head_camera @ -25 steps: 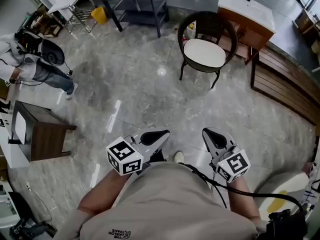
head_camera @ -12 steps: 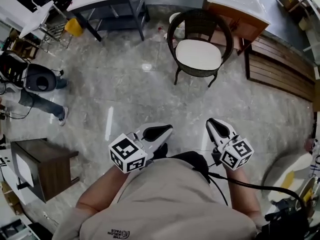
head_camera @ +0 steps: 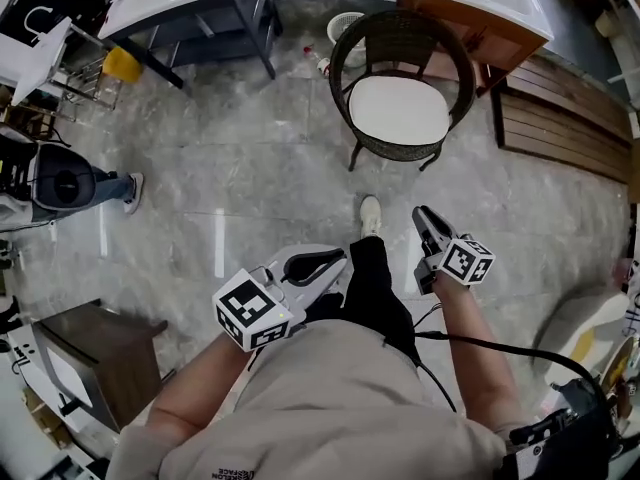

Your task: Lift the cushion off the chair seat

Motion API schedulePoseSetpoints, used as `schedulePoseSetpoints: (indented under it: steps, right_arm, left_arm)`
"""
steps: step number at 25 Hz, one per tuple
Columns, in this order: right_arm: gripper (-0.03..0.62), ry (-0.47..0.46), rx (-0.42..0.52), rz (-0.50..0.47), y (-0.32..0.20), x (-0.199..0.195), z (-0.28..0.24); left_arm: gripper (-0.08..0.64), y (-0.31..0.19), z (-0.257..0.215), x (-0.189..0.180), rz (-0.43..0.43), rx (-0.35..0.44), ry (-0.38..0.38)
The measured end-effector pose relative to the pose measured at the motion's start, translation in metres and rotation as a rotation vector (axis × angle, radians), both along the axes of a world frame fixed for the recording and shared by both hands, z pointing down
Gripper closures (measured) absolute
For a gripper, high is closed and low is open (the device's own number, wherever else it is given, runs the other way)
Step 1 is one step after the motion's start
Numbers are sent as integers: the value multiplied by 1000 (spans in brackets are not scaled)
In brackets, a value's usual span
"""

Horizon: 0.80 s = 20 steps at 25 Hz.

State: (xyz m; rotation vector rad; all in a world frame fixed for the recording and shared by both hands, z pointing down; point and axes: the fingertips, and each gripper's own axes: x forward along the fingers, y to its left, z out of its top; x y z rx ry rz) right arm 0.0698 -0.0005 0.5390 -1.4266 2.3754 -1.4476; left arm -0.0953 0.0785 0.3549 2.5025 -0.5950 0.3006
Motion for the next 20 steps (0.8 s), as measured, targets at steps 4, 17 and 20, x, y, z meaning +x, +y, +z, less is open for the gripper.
schedulePoseSetpoints:
  steps: [4,17,20]
  right_arm:
    - [496,-68,-159,86,-62,18,89]
    - [473,-205,-485,357,-217,79,326]
    - [459,-242,-519,406,-235,85,361]
  left_arm:
    - [552,-53,14,10,-6,-38,-30]
    - [552,-229,81,82,-15,-138,-62]
    - [552,-258,100,93,-22,-163,-69]
